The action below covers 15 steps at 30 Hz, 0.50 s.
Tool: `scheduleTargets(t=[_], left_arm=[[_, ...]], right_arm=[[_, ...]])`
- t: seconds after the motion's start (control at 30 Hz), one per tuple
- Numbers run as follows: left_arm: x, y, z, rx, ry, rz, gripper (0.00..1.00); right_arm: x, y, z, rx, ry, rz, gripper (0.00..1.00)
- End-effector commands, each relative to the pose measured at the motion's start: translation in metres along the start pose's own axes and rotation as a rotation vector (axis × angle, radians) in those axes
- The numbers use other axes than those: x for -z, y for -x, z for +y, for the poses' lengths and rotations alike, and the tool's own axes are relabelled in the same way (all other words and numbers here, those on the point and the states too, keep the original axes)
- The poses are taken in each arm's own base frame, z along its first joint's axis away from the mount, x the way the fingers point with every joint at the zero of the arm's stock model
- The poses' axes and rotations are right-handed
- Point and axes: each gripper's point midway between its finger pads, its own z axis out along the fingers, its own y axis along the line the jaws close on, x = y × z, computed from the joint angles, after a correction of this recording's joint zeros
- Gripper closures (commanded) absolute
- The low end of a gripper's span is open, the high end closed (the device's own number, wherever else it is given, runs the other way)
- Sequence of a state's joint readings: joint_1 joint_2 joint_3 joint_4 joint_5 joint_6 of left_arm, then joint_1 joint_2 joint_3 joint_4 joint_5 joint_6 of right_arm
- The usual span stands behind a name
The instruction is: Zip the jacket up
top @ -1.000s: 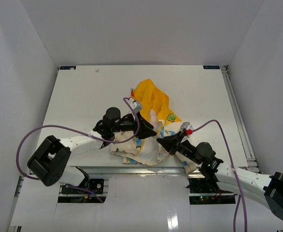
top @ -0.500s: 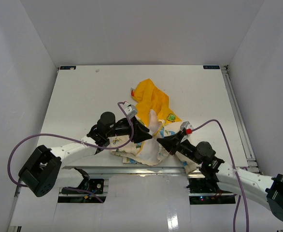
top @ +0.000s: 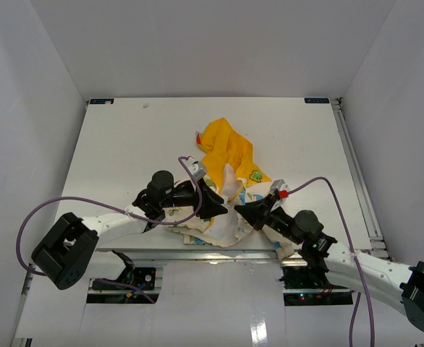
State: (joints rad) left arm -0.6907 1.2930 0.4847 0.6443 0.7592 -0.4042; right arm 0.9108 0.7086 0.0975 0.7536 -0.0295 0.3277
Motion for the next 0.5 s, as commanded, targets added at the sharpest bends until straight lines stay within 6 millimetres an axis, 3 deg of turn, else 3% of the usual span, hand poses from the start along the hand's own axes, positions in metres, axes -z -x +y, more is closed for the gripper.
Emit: scheduleTargets(t=[0.0,0.2,0.47], left_arm=[[-0.0045,0.0089,-0.0074,-0.032,-0.045,-0.024,0.38],[-0.0087,0.0042,-0.0059,-0.024,-0.061,-0.017,0.41],[-0.0115,0.0050,-0.0122,-0.018,-0.105,-0.028,0.56]], right_arm=[[-0.0065,0.0352,0.0163,-0.002,0.057,-0.092,0.92],[-0.0044,0.0369,0.0182,-0.007,0.066,-0.104,0.92],[-0.0046,0.0340,0.0173,-0.006,0.064,-0.097,0.92]])
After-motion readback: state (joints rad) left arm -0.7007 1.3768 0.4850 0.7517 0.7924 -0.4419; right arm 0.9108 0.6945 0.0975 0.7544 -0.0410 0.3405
